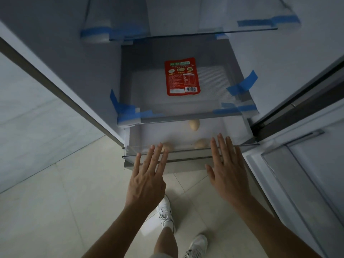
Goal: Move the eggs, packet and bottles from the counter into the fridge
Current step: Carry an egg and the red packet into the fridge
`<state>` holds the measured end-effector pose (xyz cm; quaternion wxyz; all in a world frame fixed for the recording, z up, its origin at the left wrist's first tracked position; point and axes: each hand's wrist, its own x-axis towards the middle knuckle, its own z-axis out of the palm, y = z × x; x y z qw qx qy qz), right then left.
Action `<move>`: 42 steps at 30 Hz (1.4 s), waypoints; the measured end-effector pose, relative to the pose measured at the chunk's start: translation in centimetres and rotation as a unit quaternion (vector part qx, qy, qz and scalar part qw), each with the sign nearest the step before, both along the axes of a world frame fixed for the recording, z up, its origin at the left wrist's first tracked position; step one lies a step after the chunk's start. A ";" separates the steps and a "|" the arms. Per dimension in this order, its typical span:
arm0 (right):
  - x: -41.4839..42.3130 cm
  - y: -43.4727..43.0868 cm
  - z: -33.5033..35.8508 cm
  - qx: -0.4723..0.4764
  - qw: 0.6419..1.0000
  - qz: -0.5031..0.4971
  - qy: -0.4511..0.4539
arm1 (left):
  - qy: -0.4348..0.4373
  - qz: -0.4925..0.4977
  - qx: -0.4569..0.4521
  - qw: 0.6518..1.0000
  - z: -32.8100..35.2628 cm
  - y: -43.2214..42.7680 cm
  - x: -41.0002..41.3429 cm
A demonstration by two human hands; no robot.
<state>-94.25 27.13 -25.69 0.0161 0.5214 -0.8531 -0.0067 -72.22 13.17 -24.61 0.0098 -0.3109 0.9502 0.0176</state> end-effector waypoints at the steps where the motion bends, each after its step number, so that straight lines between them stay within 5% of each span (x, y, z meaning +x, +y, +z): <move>1: 0.0 0.0 -0.2 0.007 1.000 0.001 0.007 | -0.009 0.003 -0.001 1.000 -0.2 0.0 0.0; 20: -5.5 -6.7 -0.6 -0.133 0.990 0.037 0.033 | 0.021 0.034 -0.058 0.998 0.8 -8.4 -4.2; 27: -7.7 -10.5 0.9 -0.047 0.995 0.082 0.041 | -0.037 0.008 -0.051 0.998 1.7 -12.4 -5.3; 42: -8.8 -13.1 1.5 -0.066 0.994 0.080 0.027 | -0.069 0.023 -0.036 0.997 2.6 -14.2 -7.8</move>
